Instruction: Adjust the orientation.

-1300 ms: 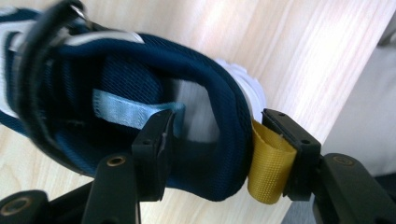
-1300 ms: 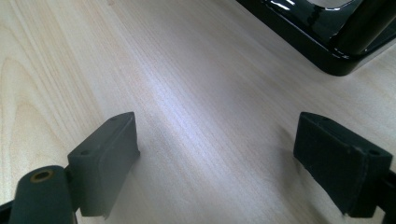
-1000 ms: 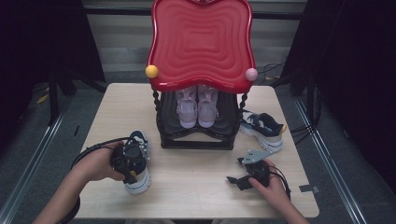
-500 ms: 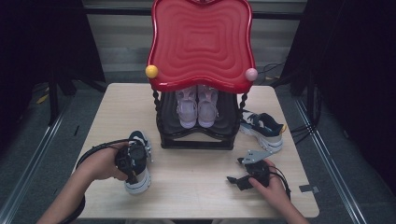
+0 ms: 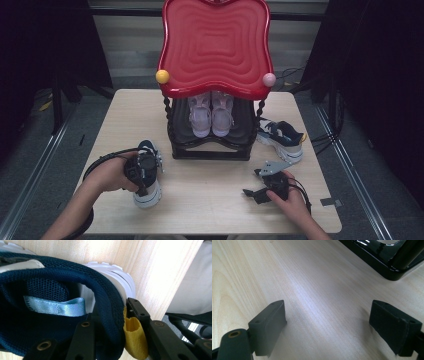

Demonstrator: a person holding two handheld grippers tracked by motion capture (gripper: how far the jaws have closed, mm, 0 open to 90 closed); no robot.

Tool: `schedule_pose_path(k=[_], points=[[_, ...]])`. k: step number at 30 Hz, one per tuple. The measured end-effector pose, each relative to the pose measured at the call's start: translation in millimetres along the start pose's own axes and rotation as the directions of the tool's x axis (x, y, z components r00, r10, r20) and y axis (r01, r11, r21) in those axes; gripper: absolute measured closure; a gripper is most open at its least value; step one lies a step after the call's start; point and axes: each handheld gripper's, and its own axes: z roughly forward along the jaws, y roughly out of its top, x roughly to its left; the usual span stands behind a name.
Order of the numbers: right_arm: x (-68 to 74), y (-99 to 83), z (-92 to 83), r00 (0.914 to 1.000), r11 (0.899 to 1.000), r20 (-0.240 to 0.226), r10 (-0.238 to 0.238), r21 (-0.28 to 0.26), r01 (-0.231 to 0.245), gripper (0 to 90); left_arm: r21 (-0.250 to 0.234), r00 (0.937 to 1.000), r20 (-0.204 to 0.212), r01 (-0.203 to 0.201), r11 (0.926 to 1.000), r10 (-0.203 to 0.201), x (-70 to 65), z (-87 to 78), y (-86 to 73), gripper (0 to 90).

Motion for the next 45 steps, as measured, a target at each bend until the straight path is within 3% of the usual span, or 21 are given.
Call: schedule_pose_path(k=[1,2,4,6,13,15,18,21,22,29,30,45], points=[[0.0,0.0,0.0,1.0,1.0,0.0,0.0,0.0,0.0,13.1,0.0,1.0,0.0,0.0,1.0,0.0,0.0,0.0,0.0,70.2],[0.0,0.0,0.0,1.0,1.0,0.0,0.0,0.0,0.0,13.1,0.005,0.9994,0.011,0.033,0.9994,-0.033,-1.4,0.4,1.6,70.4],[0.0,0.0,0.0,1.0,1.0,0.0,-0.001,0.0,0.001,13.1,0.008,0.9995,0.011,0.031,0.9995,-0.031,0.0,-0.4,2.7,70.3],[0.0,0.0,0.0,1.0,1.0,0.0,0.0,0.0,0.0,13.1,0.007,0.9983,0.018,0.055,0.9985,-0.055,0.9,-0.6,3.8,70.3],[0.0,0.0,0.0,1.0,1.0,0.0,0.0,0.0,0.0,13.1,0.009,0.9979,0.016,0.062,0.998,-0.062,1.9,-1.0,4.4,70.2],[0.0,0.0,0.0,1.0,1.0,0.0,-0.001,0.0,0.001,13.1,-0.002,0.9964,0.018,0.083,0.9965,-0.083,0.9,-0.5,4.6,70.2],[-0.1,0.0,0.0,1.0,1.0,0.0,-0.001,-0.001,0.001,13.1,0.009,0.9972,0.012,0.073,0.9973,-0.073,1.0,-1.4,6.0,70.0],[0.0,0.0,0.1,1.0,1.0,0.0,-0.001,-0.001,0.001,13.1,-0.012,0.9962,0.006,0.087,0.9961,-0.087,-0.3,-1.6,7.0,69.2],[0.0,0.0,0.0,1.0,1.0,0.0,0.0,0.0,0.0,13.1,0.003,0.9976,-0.003,0.07,0.9976,-0.07,-0.3,-1.9,7.6,68.6],[0.0,0.0,0.0,1.0,1.0,0.0,-0.001,-0.001,0.001,13.1,0.001,0.9965,-0.001,0.083,0.9965,-0.083,1.3,-3.5,9.2,67.3],[0.0,0.0,0.0,1.0,1.0,0.0,-0.001,-0.001,0.001,13.1,-0.015,0.9948,0.001,0.102,0.9947,-0.102,1.0,-5.6,10.0,65.7],[-0.1,0.0,0.1,1.0,1.0,0.0,-0.001,-0.001,0.001,13.1,0.012,0.9956,0.006,0.093,0.9956,-0.093,3.0,-7.4,12.1,69.5]])
